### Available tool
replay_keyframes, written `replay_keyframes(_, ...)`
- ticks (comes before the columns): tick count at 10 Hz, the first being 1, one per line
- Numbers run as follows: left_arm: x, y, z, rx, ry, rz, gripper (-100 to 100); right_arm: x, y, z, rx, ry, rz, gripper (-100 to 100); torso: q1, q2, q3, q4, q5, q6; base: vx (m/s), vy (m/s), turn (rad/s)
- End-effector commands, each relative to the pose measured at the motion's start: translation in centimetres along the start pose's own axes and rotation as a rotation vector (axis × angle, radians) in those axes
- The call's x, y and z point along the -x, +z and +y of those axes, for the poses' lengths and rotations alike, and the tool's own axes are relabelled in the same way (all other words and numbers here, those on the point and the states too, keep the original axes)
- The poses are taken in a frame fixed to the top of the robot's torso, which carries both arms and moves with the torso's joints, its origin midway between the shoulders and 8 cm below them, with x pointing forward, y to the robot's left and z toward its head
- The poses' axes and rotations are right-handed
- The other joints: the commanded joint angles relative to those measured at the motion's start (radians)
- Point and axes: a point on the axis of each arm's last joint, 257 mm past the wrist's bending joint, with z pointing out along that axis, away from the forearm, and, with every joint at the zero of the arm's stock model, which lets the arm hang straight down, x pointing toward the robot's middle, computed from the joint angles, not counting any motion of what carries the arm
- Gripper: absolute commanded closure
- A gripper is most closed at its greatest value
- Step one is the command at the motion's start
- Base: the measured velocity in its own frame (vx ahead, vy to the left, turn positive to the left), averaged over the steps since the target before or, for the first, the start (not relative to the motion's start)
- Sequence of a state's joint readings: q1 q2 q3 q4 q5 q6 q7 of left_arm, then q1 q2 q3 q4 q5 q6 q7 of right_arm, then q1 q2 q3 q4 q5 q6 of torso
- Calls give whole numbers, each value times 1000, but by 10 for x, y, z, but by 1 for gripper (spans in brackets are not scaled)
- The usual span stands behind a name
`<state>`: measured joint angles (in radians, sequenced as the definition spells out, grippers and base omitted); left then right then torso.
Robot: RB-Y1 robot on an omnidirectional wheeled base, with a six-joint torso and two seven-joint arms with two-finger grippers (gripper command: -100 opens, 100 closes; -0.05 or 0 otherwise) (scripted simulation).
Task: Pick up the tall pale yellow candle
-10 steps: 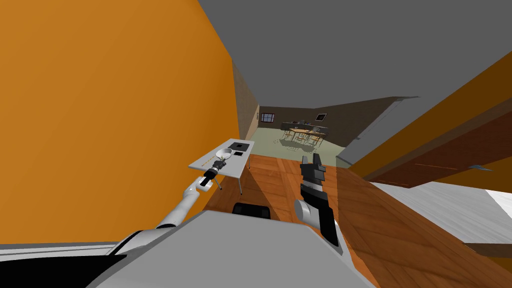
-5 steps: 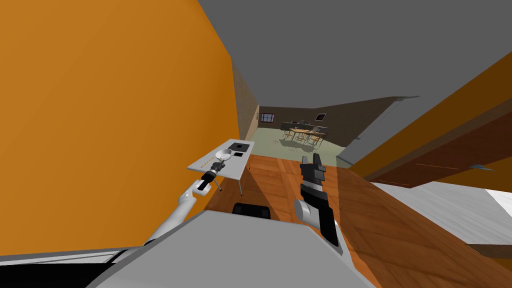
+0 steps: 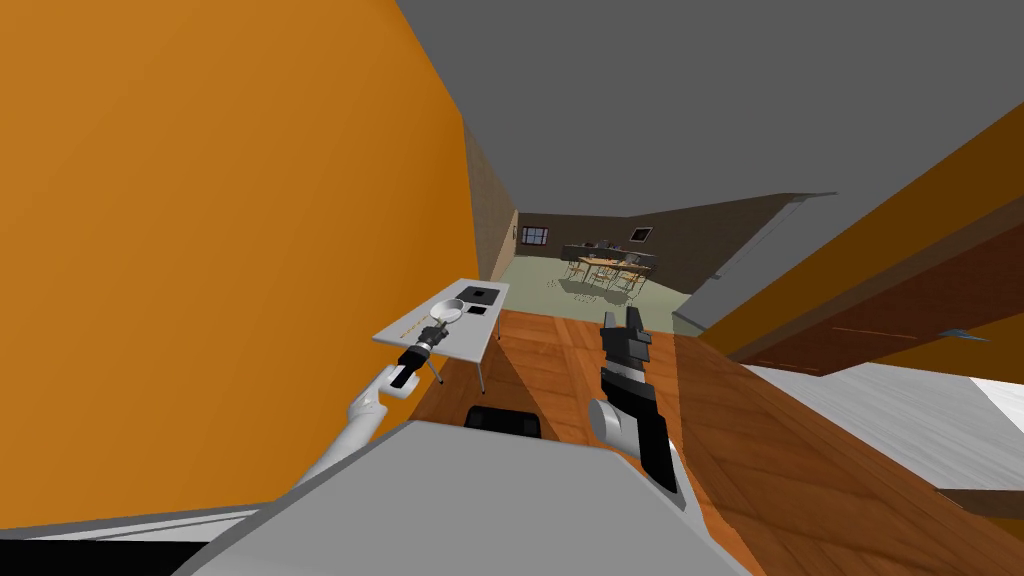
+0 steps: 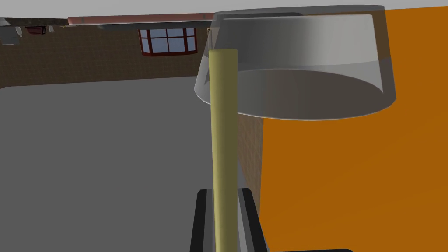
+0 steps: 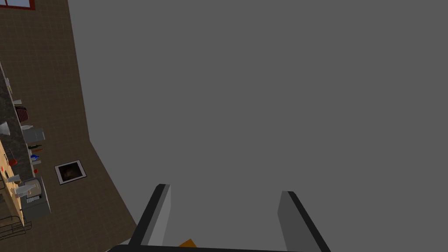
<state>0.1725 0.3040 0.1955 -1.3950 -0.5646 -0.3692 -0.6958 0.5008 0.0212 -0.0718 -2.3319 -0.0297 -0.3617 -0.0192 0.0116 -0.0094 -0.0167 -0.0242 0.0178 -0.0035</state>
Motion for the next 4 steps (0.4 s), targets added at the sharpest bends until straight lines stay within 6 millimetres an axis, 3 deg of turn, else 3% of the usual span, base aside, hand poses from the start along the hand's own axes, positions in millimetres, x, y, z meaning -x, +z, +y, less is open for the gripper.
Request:
replay_keyframes(1, -1, -12, 2, 14, 2, 10, 100, 0, 0, 0, 0, 0, 0, 0, 0, 0, 0, 0, 0, 0, 41, 27, -7)
replay_keyframes(2, 15, -9, -3, 2, 9, -22, 100, 0, 0, 0, 0, 0, 0, 0, 0, 0, 0, 0, 0, 0, 16, 15, 15)
replay_keyframes(3, 8, -11, -1, 7, 6, -6, 100, 0, 0, 0, 0, 0, 0, 0, -1, 1, 1, 1, -1, 1, 6, 6, 1)
replay_keyframes(4, 10, -11, -1, 6, 6, -10, 0, 0, 0, 0, 0, 0, 0, 0, -1, 1, 1, 0, 0, 1, 0, 0, 0)
